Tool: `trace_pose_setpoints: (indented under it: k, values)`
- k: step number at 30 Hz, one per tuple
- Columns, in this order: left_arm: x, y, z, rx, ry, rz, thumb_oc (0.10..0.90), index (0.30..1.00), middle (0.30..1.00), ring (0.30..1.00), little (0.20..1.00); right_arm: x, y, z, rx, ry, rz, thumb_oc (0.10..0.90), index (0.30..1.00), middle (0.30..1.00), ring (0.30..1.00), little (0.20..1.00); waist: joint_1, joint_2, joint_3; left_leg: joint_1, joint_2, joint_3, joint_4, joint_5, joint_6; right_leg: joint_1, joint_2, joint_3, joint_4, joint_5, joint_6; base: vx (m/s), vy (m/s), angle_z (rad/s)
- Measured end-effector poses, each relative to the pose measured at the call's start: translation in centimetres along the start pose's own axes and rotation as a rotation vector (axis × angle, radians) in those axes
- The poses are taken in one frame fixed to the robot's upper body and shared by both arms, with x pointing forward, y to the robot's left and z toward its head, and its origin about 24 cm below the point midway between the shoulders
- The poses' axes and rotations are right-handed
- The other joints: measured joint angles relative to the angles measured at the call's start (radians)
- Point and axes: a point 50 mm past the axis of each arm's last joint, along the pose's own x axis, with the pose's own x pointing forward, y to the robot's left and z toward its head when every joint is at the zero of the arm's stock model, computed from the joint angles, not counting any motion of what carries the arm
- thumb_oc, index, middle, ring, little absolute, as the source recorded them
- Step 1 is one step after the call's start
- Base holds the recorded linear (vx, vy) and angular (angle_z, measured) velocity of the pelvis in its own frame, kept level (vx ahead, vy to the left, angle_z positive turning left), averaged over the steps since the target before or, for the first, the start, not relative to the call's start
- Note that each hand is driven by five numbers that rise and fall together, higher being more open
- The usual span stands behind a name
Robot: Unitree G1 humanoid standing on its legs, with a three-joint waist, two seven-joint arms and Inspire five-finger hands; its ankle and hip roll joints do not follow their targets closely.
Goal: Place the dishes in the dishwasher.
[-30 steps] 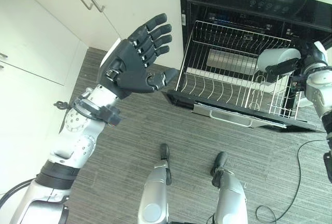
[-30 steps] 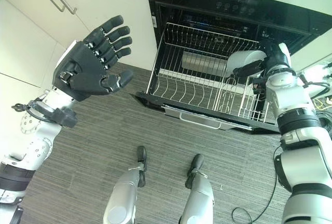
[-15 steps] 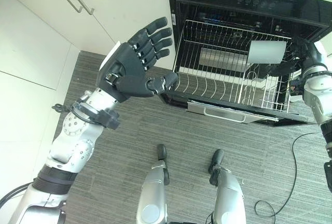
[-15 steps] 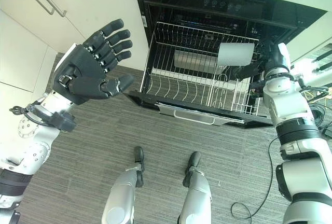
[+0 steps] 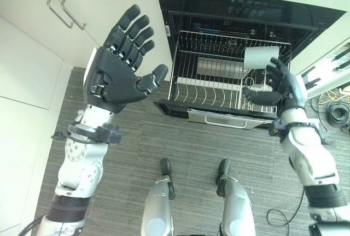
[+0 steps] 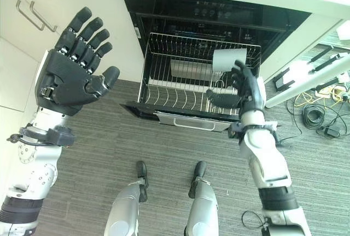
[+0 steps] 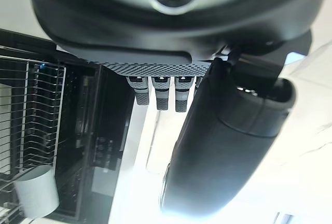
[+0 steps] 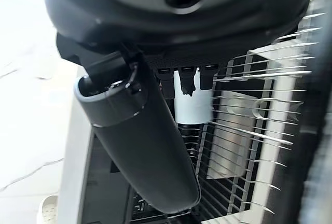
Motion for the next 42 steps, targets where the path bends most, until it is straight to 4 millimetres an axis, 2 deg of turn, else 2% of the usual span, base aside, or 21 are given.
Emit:
trace_pose_setpoints:
  k: [4, 6, 7, 13, 16, 17, 19, 20, 21, 22, 23, 24, 25, 34, 36, 37, 38, 39, 40, 41, 42]
  values:
    - [-2.3, 0.4, -0.9, -0.042, 0.013, 0.11, 0.8, 0.9, 0.9, 0.9, 0.9, -1.9, -1.0, -1.2, 0.036, -0.011, -0.016, 0.8, 0.9, 0.9, 0.9, 0.9, -0.006, -0.01, -0.007, 0.053, 0.001, 0.011, 0.001, -0.012, -0.007, 0.054, 0.001, 0.001, -0.014, 0.001, 0.005, 0.05, 0.143, -0.06]
    - [-3.9, 0.9, -1.6, -0.021, 0.067, 0.166, 0.8, 0.9, 0.9, 0.9, 0.9, -2.7, -1.6, -2.1, 0.031, 0.007, -0.011, 0.8, 0.9, 0.9, 0.9, 0.9, -0.008, -0.043, -0.088, 0.048, 0.003, 0.028, 0.032, -0.051, 0.001, 0.055, -0.001, 0.014, -0.024, -0.004, 0.013, 0.08, 0.366, -0.18]
    - [-4.1, 1.0, -1.7, -0.019, 0.075, 0.174, 0.8, 0.9, 0.9, 0.9, 0.9, -2.9, -2.1, -2.0, 0.037, -0.019, -0.021, 0.8, 0.9, 0.9, 0.9, 0.9, -0.006, -0.047, -0.119, 0.048, -0.003, 0.027, 0.053, -0.061, -0.002, 0.068, -0.006, 0.021, -0.035, 0.002, 0.024, 0.07, 0.32, -0.09]
    - [-4.9, 1.1, -2.6, -0.037, 0.144, 0.157, 0.8, 0.9, 0.9, 0.9, 0.9, -3.9, -2.8, -2.7, 0.047, -0.021, -0.049, 0.8, 0.9, 0.9, 0.9, 0.9, 0.019, -0.034, -0.187, 0.068, -0.046, 0.021, 0.163, -0.162, 0.032, 0.151, -0.05, 0.025, -0.068, 0.012, 0.041, 0.09, 0.236, 0.04]
    - [-6.1, 1.1, -3.5, -0.052, 0.218, 0.143, 0.8, 0.9, 0.9, 0.9, 0.9, -4.8, -2.3, -3.4, 0.072, -0.013, -0.06, 0.8, 0.9, 0.9, 0.9, 0.9, 0.015, -0.034, -0.208, 0.061, -0.081, 0.025, 0.224, -0.213, 0.075, 0.169, -0.084, 0.04, -0.074, 0.032, 0.038, 0.09, 0.219, -0.02]
    - [-6.6, 1.0, -3.8, -0.061, 0.255, 0.136, 0.8, 0.9, 0.9, 0.9, 0.9, -5.2, -2.0, -3.9, 0.084, 0.003, -0.059, 0.8, 0.9, 0.9, 0.9, 0.9, 0.018, -0.032, -0.21, 0.068, -0.079, 0.045, 0.238, -0.23, 0.089, 0.175, -0.091, 0.027, -0.081, 0.068, 0.04, 0.07, 0.155, -0.36]
    - [-8.0, 1.3, -4.1, -0.06, 0.303, 0.158, 0.8, 0.9, 0.9, 0.9, 0.9, -5.4, -1.5, -4.3, 0.08, 0.019, -0.021, 0.8, 0.9, 0.9, 0.9, 0.9, 0.022, -0.036, -0.221, 0.073, -0.062, 0.095, 0.24, -0.237, 0.106, 0.179, -0.088, -0.072, -0.118, 0.119, 0.029, 0.07, 0.094, -0.59]
    - [-8.3, 1.4, -4.3, -0.063, 0.317, 0.168, 0.8, 0.9, 0.9, 0.9, 0.9, -5.4, -1.4, -4.3, 0.078, 0.019, -0.015, 0.8, 0.9, 0.9, 0.9, 0.9, 0.021, -0.037, -0.222, 0.075, -0.06, 0.106, 0.239, -0.233, 0.12, 0.179, -0.072, -0.104, -0.104, 0.09, 0.047, 0.07, 0.023, -0.51]
    - [-8.4, 1.4, -4.4, -0.071, 0.333, 0.171, 0.8, 0.9, 0.9, 0.9, 0.9, -5.4, -1.6, -4.3, 0.057, 0.019, -0.01, 0.8, 0.9, 0.9, 0.9, 0.9, 0.008, -0.026, -0.22, 0.08, -0.051, 0.103, 0.229, -0.234, 0.116, 0.167, -0.021, -0.089, -0.043, 0.011, 0.044, 0.09, -0.033, -0.19]
    - [-8.4, 1.4, -4.5, -0.072, 0.339, 0.169, 0.8, 0.9, 0.9, 0.9, 0.9, -5.7, -1.9, -4.6, 0.031, 0.032, -0.002, 0.8, 0.9, 0.9, 0.9, 0.9, -0.006, -0.024, -0.222, 0.09, -0.045, 0.095, 0.205, -0.22, 0.114, 0.161, 0.046, -0.035, 0.021, -0.068, 0.029, 0.08, -0.072, 0.01]
    - [-8.3, 1.4, -4.4, -0.083, 0.333, 0.172, 0.8, 0.9, 0.9, 0.9, 0.9, -6.0, -2.3, -4.8, 0.01, 0.043, -0.002, 0.8, 0.9, 0.9, 0.9, 0.9, -0.015, -0.031, -0.226, 0.109, -0.052, 0.095, 0.176, -0.207, 0.112, 0.175, 0.119, 0.003, 0.03, -0.129, -0.022, 0.08, -0.125, 0.13]
    - [-8.2, 1.3, -4.5, -0.104, 0.324, 0.179, 0.8, 0.9, 0.9, 0.9, 0.9, -6.1, -2.7, -4.7, -0.017, 0.044, 0.001, 0.8, 0.9, 0.9, 0.9, 0.9, -0.022, -0.032, -0.226, 0.126, -0.063, 0.096, 0.152, -0.196, 0.111, 0.178, 0.14, 0.019, 0.038, -0.144, -0.036, 0.08, -0.142, 0.08]
    - [-8.0, 1.1, -4.6, -0.109, 0.319, 0.172, 0.8, 0.9, 0.9, 0.9, 0.9, -6.0, -2.9, -4.5, -0.032, 0.038, 0.003, 0.8, 0.9, 0.9, 0.9, 0.9, -0.027, -0.031, -0.226, 0.137, -0.073, 0.096, 0.138, -0.187, 0.112, 0.179, 0.147, 0.055, 0.038, -0.15, -0.042, 0.13, -0.196, 0.05]
    - [-7.7, 0.6, -4.7, -0.129, 0.309, 0.132, 0.8, 0.9, 0.9, 0.9, 0.9, -6.0, -3.4, -4.0, -0.046, -0.002, 0.002, 0.8, 0.9, 0.9, 0.9, 0.9, -0.035, -0.004, -0.238, 0.22, -0.095, 0.091, 0.001, -0.104, 0.086, 0.211, 0.15, 0.038, 0.05, -0.174, -0.071, 0.12, -0.148, 0.06]
    - [-8.0, 0.6, -4.9, -0.149, 0.311, 0.141, 0.8, 0.9, 0.9, 0.9, 0.9, -6.0, -4.1, -3.7, -0.093, -0.001, 0.016, 0.8, 0.9, 0.9, 0.9, 0.9, -0.03, -0.002, -0.237, 0.264, -0.121, 0.094, -0.036, -0.077, 0.069, 0.214, 0.126, 0.038, 0.111, -0.223, -0.076, 0.11, -0.131, 0.1]
    - [-8.0, 0.4, -5.0, -0.193, 0.288, 0.16, 0.8, 0.9, 0.9, 0.9, 0.9, -5.9, -4.4, -3.5, -0.102, -0.005, 0.011, 0.8, 0.9, 0.9, 0.9, 0.9, -0.013, -0.016, -0.229, 0.259, -0.133, 0.091, 0.018, -0.057, 0.038, 0.201, 0.102, 0.047, 0.167, -0.267, -0.079, 0.14, -0.057, 0.13]
    - [-8.1, 0.0, -5.3, -0.222, 0.275, 0.171, 0.8, 0.9, 0.9, 0.9, 0.9, -5.8, -4.3, -3.5, -0.101, -0.008, 0.017, 0.8, 0.9, 0.9, 0.9, 0.9, -0.001, -0.04, -0.214, 0.166, -0.124, 0.061, 0.206, 0.001, -0.045, 0.206, 0.071, 0.055, 0.184, -0.286, -0.112, 0.22, 0.13, 0.02]
    - [-8.1, -0.3, -5.6, -0.246, 0.264, 0.181, 0.8, 0.9, 0.9, 0.9, 0.9, -5.7, -4.3, -3.3, -0.1, -0.018, 0.018, 0.8, 0.9, 0.9, 0.9, 0.9, 0.007, -0.05, -0.209, 0.094, -0.102, 0.043, 0.315, 0.038, -0.056, 0.207, 0.067, 0.056, 0.177, -0.276, -0.109, 0.25, 0.33, 0.04]
    - [-8.2, -0.5, -5.8, -0.257, 0.27, 0.177, 0.8, 0.9, 0.9, 0.9, 0.9, -5.4, -4.2, -3.2, -0.096, -0.022, 0.021, 0.8, 0.9, 0.9, 0.9, 0.9, 0.0, -0.039, -0.204, 0.076, -0.052, 0.057, 0.342, -0.003, -0.016, 0.214, 0.082, 0.037, 0.159, -0.268, -0.1, 0.2, 0.398, 0.03]
    - [-8.6, -0.8, -6.0, -0.29, 0.284, 0.175, 0.8, 0.9, 0.9, 0.9, 0.9, -5.2, -4.2, -2.9, -0.101, -0.028, 0.038, 0.8, 0.9, 0.9, 0.9, 0.9, -0.016, -0.018, -0.213, 0.119, 0.016, 0.074, 0.153, -0.056, 0.005, 0.234, 0.121, 0.025, 0.129, -0.261, -0.078, 0.16, 0.425, 0.06]
    - [-8.6, -0.9, -6.0, -0.308, 0.277, 0.163, 0.8, 0.9, 0.9, 0.9, 0.9, -5.0, -4.4, -2.5, -0.107, -0.042, 0.039, 0.8, 0.9, 0.9, 0.9, 0.9, -0.032, -0.005, -0.215, 0.152, 0.071, 0.063, 0.013, -0.061, -0.004, 0.228, 0.148, 0.019, 0.128, -0.26, -0.083, 0.16, 0.39, 0.13]
